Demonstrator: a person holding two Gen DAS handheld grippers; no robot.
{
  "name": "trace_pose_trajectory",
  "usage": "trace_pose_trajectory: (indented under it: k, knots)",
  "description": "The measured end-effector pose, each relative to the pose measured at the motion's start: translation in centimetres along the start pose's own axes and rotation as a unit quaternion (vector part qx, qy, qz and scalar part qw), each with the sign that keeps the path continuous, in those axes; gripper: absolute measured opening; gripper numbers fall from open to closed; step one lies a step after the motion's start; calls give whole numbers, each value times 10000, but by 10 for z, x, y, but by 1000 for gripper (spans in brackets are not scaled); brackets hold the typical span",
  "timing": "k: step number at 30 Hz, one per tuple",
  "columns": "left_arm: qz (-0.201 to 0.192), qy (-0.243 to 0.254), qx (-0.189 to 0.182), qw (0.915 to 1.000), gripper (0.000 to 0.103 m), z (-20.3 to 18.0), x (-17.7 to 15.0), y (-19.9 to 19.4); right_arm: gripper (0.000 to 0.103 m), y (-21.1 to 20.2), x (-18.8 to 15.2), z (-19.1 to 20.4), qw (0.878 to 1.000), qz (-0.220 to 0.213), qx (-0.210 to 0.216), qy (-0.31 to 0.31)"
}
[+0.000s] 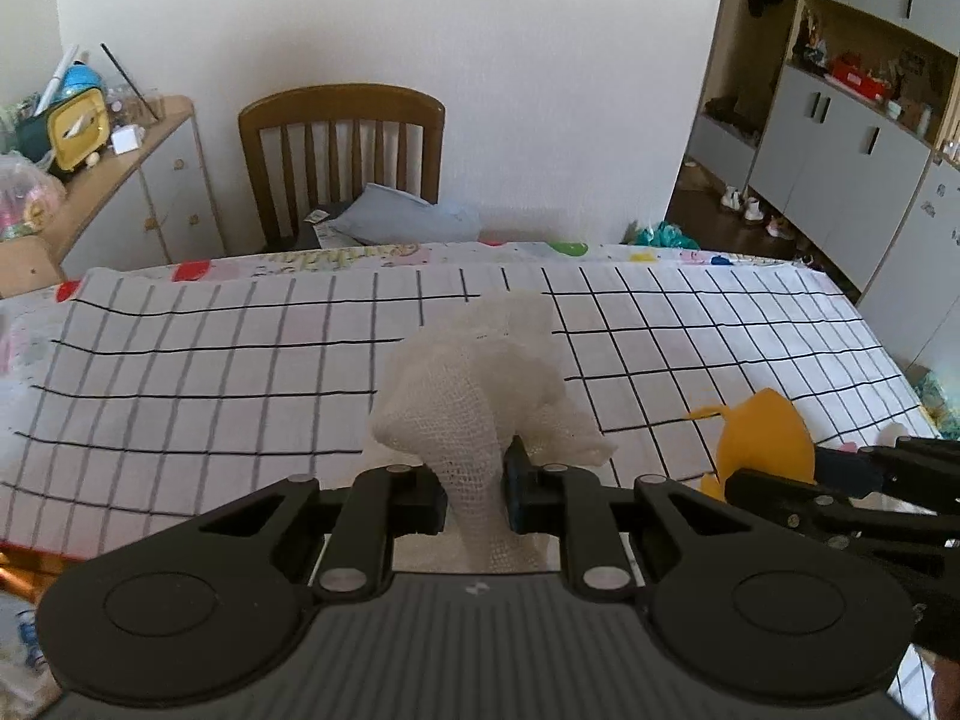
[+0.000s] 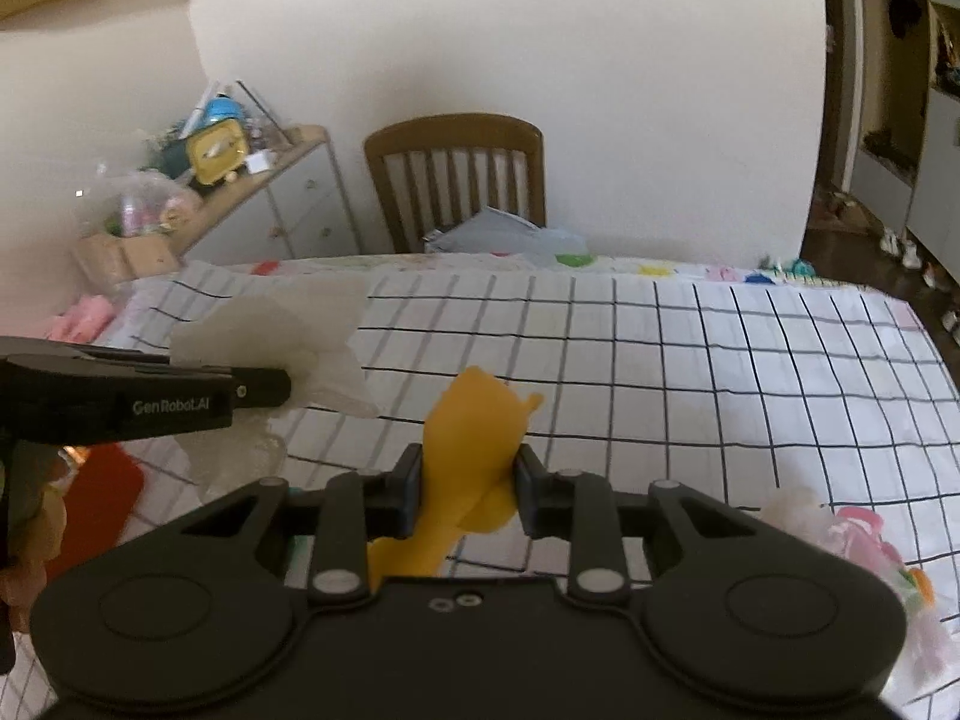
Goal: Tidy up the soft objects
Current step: 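Carry the mesh cloth and yellow duck with both tools over the tin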
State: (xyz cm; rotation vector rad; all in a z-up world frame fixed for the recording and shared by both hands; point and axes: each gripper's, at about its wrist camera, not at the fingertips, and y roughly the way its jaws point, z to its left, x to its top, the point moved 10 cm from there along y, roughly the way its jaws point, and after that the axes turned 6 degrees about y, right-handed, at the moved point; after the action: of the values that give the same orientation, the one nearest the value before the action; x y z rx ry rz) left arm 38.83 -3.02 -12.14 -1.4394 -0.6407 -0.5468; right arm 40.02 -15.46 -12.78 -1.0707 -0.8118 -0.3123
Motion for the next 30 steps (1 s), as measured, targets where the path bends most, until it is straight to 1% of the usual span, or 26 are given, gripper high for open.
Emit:
trace_pose_trajectory:
  k: [2, 4, 8, 12, 15, 22, 30]
  knots:
    - [-20, -19, 30, 10000, 18, 7, -4, -13, 30, -10, 1, 12, 9999, -37, 79, -55]
    - [-28, -106, -15, 9999, 18, 16, -8, -27, 30, -19, 1, 23, 9998, -58, 150, -80]
    - [-146, -170, -38, 9997, 18, 34, -15, -58, 30, -34, 0, 49, 9995, -102, 256, -155]
    - [-271, -208, -71, 9994, 18, 53, -22, -89, 30, -42, -3, 78, 9989, -57, 420, -177]
    - [-295, -251, -46, 9992, 18, 71, -31, -107, 30, -47, -5, 103, 9984, -74, 493, -276]
    - [-321, -427, 130, 9985, 18, 122, -58, -140, 30, -57, -10, 158, 9963, -89, 682, -524]
    - [-307, -583, 310, 9973, 18, 173, -88, -169, 30, -58, -22, 208, 9936, 6, 885, -696]
